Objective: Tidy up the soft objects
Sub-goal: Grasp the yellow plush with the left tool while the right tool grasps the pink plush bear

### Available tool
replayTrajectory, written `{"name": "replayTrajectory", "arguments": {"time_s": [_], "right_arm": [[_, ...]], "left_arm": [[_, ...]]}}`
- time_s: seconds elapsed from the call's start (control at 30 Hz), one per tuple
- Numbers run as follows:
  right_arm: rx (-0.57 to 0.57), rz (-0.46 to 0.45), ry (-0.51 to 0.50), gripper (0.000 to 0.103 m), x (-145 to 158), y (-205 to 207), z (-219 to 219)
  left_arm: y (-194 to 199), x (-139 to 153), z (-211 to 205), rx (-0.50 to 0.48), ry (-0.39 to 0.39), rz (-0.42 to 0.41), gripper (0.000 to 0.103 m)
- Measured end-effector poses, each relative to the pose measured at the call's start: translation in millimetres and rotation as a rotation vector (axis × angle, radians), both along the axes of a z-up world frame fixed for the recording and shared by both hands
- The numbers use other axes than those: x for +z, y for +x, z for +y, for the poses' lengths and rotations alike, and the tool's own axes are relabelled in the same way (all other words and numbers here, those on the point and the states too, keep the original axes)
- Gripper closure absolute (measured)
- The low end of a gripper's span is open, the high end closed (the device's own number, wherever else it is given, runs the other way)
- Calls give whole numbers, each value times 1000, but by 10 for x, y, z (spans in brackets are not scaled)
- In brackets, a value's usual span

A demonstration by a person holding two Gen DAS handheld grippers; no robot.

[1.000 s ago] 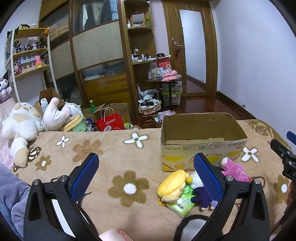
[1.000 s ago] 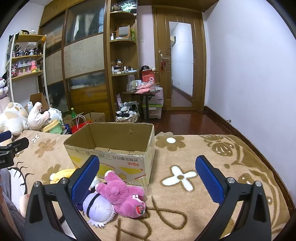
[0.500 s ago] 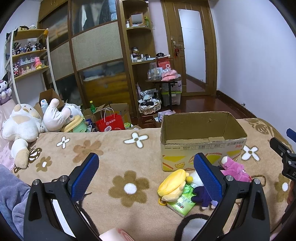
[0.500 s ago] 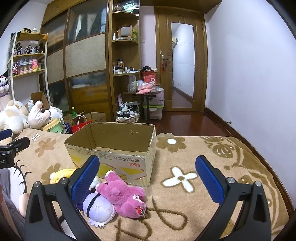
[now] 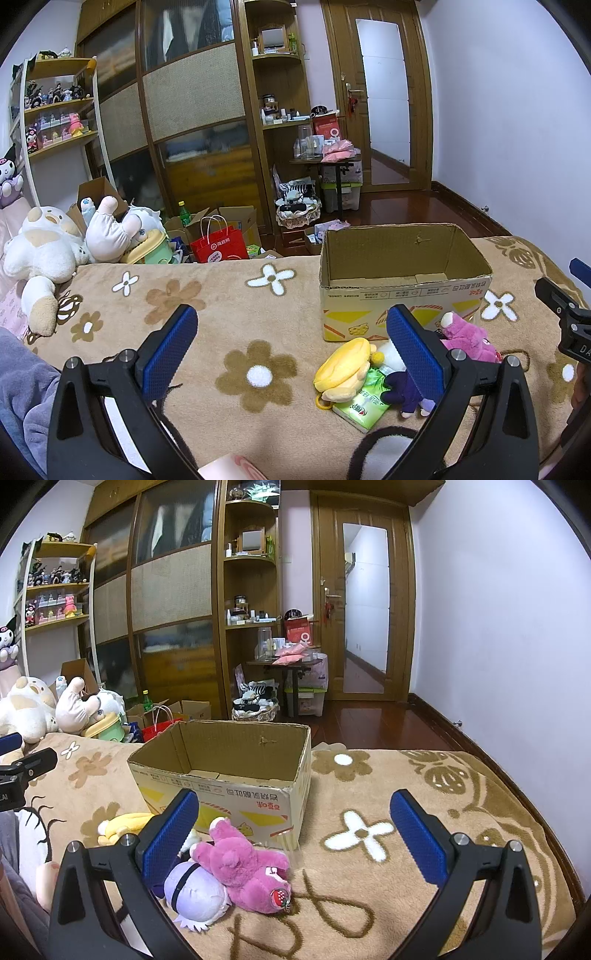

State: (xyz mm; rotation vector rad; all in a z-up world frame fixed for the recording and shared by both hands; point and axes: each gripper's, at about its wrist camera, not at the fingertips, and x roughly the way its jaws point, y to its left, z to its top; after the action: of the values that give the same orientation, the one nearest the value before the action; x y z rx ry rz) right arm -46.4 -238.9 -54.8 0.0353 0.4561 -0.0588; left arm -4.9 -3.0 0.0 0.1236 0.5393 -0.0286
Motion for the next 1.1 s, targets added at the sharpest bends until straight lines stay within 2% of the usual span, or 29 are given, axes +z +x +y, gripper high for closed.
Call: {"name": "replayTrajectory", "arguments": {"time_s": [0.23,0.53,0.73,0.9,1.1], "right_arm": [[0,1,-1,0,2,4,-1],[17,8,38,0,-32,42,16],[9,46,49,0,-123,203,47],[25,111,29,0,-260,443,62],[56,193,40,0,-473,672,115]], "left_arm": [[14,-7,-16,-2,5,5,2],[220,-67,-81,-21,30,79,2],[554,-134,-99,-48,7,139,2],[792,-218,-102,-53,10,185,2],[920,-452,-238,-82,83,260,2]]}}
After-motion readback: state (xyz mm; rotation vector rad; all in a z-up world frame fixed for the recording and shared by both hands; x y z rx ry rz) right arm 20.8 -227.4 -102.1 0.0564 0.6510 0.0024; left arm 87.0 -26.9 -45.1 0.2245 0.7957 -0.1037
